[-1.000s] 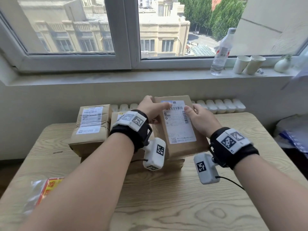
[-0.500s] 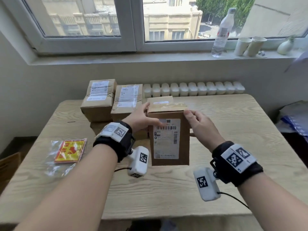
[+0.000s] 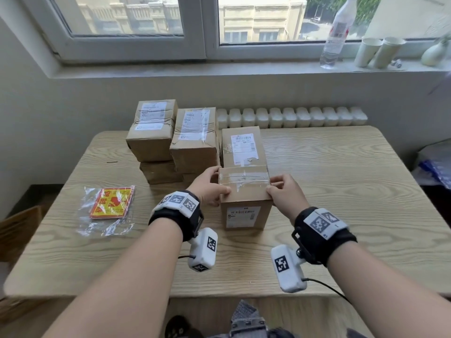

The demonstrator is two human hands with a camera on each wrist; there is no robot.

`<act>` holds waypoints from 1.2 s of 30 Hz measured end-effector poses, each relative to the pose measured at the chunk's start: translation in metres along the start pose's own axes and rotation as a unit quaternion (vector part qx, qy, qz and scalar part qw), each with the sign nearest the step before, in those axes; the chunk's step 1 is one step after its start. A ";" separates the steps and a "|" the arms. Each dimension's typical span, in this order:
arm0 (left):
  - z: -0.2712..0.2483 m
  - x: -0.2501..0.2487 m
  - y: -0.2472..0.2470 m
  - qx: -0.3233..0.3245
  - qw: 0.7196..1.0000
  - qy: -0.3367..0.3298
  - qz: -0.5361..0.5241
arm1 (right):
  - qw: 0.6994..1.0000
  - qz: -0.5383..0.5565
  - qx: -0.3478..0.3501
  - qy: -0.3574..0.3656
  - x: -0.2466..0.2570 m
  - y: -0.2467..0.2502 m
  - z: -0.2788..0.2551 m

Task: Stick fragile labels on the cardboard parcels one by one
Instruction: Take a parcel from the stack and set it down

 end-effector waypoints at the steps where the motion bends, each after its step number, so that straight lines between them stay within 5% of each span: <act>1: 0.000 0.000 -0.002 0.005 1.000 -0.003 0.002 | 1.000 0.002 -0.002 -0.004 -0.002 0.000 -0.001; 13: 0.009 0.004 -0.001 0.021 0.999 0.007 0.027 | 0.998 -0.020 -0.054 -0.025 0.003 0.005 -0.005; 17: 0.011 0.002 0.020 -0.002 1.000 -0.002 0.023 | 0.969 -0.047 -0.199 0.138 0.066 0.028 -0.028; 19: 0.009 0.004 0.041 -0.025 1.000 -0.005 0.016 | 0.951 -0.043 -0.216 0.218 0.105 0.020 -0.042; 22: 0.008 0.014 0.080 -0.072 0.997 -0.003 0.014 | 0.948 -0.051 -0.159 0.273 0.145 -0.021 -0.050; 27: 0.000 0.041 0.152 -0.148 0.989 0.001 0.025 | 0.963 -0.139 -0.014 0.230 0.153 -0.127 -0.029; 36: -0.001 0.144 0.262 -0.226 0.968 0.100 0.052 | 0.916 -0.326 0.150 0.181 0.120 -0.275 -0.017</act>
Point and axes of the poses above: each hand's wrist, its own z-axis towards the middle knuckle, its own y-axis out of the back of the hand, x = y × z, the point moved 10 cm from there along z, towards the middle knuckle, and after that the axes turned 2 degrees about y, right-handed, at the moved point
